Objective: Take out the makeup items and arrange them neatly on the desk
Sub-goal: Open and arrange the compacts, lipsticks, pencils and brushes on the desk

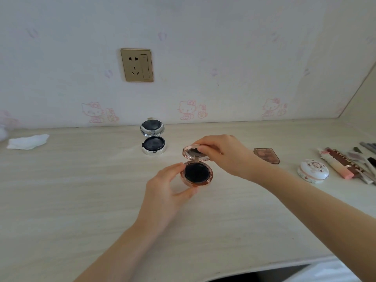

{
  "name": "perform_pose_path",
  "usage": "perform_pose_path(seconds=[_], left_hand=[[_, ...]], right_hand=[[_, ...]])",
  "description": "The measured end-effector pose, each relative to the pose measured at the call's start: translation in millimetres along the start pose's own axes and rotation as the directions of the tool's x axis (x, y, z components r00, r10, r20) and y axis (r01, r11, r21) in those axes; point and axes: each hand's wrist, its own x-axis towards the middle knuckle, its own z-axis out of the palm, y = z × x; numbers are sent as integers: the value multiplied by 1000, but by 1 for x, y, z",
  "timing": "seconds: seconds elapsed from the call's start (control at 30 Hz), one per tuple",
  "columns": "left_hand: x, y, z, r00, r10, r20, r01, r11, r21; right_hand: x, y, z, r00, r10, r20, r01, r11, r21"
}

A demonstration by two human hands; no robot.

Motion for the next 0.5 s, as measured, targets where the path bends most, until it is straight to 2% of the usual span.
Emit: perform_pose_path(seconds=[0.07, 0.2, 0.37, 0.5], left_hand=[[0, 0, -1, 998, 57, -22, -53, 990, 134], [0, -2, 0, 992, 127, -6, -121, 961, 250], [-2, -14, 6, 999, 19, 35, -28, 961, 276], [-3, -19, 9, 999, -14, 33, 3, 955, 296]], right_hand=[[2, 1, 2, 1000, -3, 15, 3, 1000, -6], [8, 5, 4, 998, 12, 61, -10, 999, -35], [16, 9, 9, 989, 61, 137, -55, 997, -48], [21, 11, 15, 983, 76, 169, -68, 996, -50]])
